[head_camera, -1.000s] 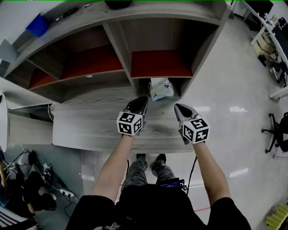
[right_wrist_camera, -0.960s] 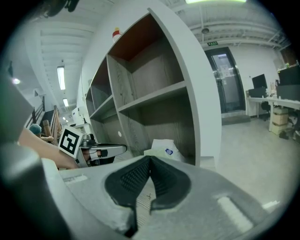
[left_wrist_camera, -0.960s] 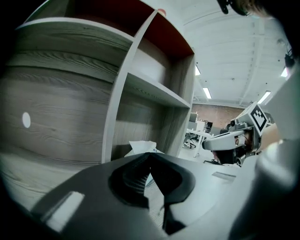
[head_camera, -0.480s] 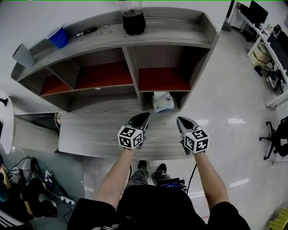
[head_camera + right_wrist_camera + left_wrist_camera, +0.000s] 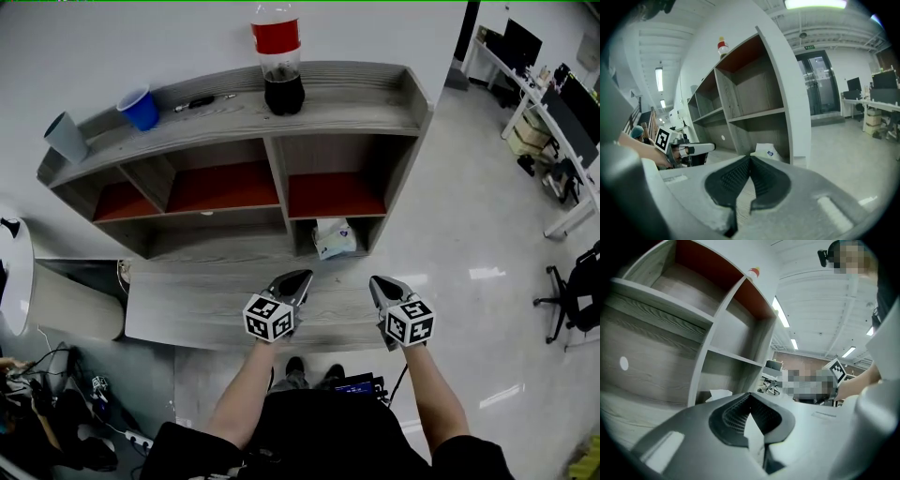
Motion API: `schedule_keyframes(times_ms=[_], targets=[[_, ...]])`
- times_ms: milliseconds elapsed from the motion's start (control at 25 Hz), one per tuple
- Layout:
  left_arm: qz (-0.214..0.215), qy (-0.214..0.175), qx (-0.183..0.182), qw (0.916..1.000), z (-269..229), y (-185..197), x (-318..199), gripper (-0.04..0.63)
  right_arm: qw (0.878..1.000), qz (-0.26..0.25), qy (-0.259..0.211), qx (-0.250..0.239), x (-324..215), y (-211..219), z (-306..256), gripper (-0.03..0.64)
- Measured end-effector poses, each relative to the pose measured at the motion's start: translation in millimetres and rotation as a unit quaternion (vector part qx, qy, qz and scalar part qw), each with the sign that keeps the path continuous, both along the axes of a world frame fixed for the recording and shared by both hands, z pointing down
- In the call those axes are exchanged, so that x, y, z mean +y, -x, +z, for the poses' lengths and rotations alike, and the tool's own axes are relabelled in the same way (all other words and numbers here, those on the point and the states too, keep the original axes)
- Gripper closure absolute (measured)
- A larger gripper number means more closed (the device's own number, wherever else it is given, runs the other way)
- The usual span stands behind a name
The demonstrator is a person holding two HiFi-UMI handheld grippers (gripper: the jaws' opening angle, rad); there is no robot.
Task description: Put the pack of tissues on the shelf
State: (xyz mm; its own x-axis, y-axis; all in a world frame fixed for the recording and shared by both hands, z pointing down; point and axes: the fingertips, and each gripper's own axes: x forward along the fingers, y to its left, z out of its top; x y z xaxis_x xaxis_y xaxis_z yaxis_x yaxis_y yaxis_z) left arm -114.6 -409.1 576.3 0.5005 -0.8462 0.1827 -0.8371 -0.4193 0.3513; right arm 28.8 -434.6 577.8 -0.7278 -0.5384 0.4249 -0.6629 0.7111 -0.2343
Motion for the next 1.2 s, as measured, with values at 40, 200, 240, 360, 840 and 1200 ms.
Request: schedule_keyframes(times_ms=[40,200,240,360,840,1200], targets=[[0.001,0.000,0.001,1.0000,-0.8,0.3,1.9,0.592,1.000,0.001,0.000,-0.001,2.4,-1.2,-0.5,0.617],[0.002,-0.003,-0.001,1.0000,-4.0,0.0,11.3,0.592,1.000,0.011,0.004,-0.011,12.3,-6.4,-2.9,0.617],[0.003,-0.004,-0.002,1.0000,-4.5,-0.5,14.1,0.592,1.000,0.015,0.005,-0.015,14.5,-7.9,-3.4,0.617],[0.001,-0.002,-0.002,1.0000,-2.9,1.3,20.9,0.592,0.999,0.026,0.006,-0.024,18.3,-11.2,-4.0,0.617],[-0.001,0.015,-0.015,0.9998,6.4,-3.9,34.7,0.592,0.999,0.032,0.008,-0.033,26.0,-18.8,-4.0,0.617],[-0.017,0.022,-0.018,0.9995,10.6,-17.8,53.2,0.592,0.999,0.014,0.012,-0.038,33.9,-31.2,0.1,0.617]])
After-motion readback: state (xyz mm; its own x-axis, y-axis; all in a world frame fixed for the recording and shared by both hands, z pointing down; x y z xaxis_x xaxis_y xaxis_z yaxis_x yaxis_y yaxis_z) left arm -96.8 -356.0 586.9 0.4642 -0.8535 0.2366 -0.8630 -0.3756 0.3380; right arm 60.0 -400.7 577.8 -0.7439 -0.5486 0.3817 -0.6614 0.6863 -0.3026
